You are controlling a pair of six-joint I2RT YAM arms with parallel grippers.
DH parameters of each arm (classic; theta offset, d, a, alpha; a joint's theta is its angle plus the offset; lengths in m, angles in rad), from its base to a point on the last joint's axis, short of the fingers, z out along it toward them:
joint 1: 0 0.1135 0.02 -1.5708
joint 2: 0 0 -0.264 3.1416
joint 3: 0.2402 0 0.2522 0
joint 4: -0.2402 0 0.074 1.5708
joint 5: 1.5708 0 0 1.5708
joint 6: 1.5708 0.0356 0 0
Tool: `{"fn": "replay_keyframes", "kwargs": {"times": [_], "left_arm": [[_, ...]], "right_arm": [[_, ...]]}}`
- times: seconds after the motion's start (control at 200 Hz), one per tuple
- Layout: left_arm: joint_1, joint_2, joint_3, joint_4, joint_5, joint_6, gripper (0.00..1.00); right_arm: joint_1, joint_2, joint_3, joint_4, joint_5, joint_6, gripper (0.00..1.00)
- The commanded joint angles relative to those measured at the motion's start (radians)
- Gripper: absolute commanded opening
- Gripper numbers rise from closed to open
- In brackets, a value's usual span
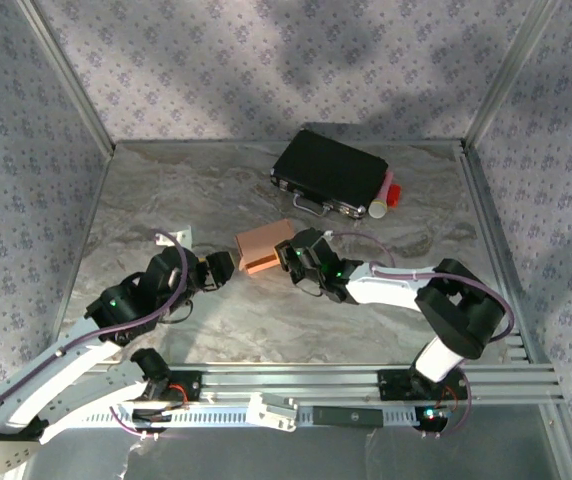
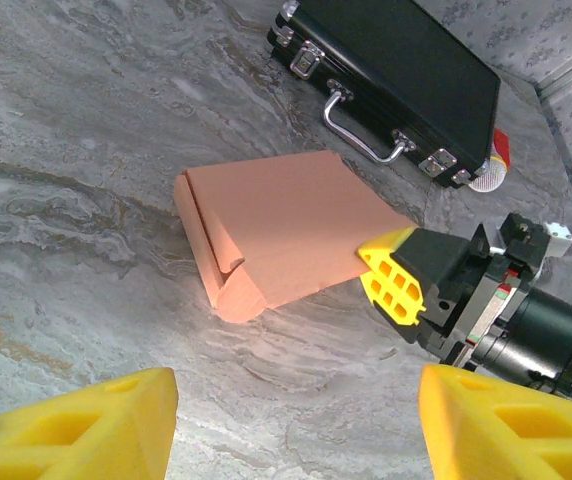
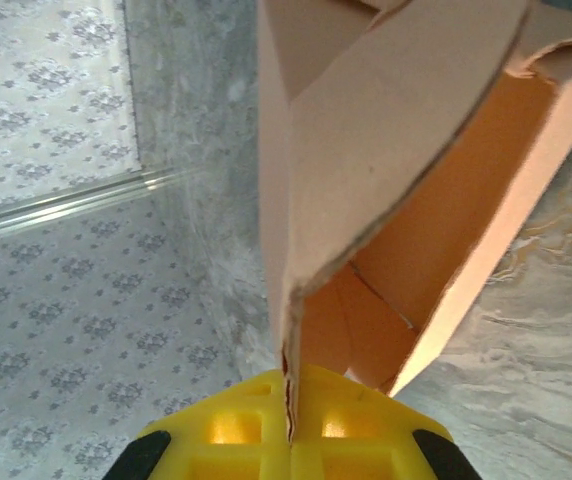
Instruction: Fold the paper box
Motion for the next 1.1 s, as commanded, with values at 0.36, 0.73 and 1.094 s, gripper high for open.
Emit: {"fn": "replay_keyframes", "kwargs": {"times": [0.36, 0.73, 1.094], "left_arm": [[0.005, 0.011, -0.012, -0.006, 0.024, -0.003, 0.64], [0.004, 0.031, -0.036, 0.02, 0.037, -0.012, 0.64], [0.024, 0.097, -0.03, 0.032, 0.084, 0.015, 0.64]], "right_arm": [[0.002, 0.056, -0.057, -0.022, -0.015, 0.02, 0.0], [0.003, 0.103, -0.073, 0.005, -0.029, 0.044, 0.0], [0.009, -0.079, -0.034, -0.187, 0.022, -0.117, 0.53]]}}
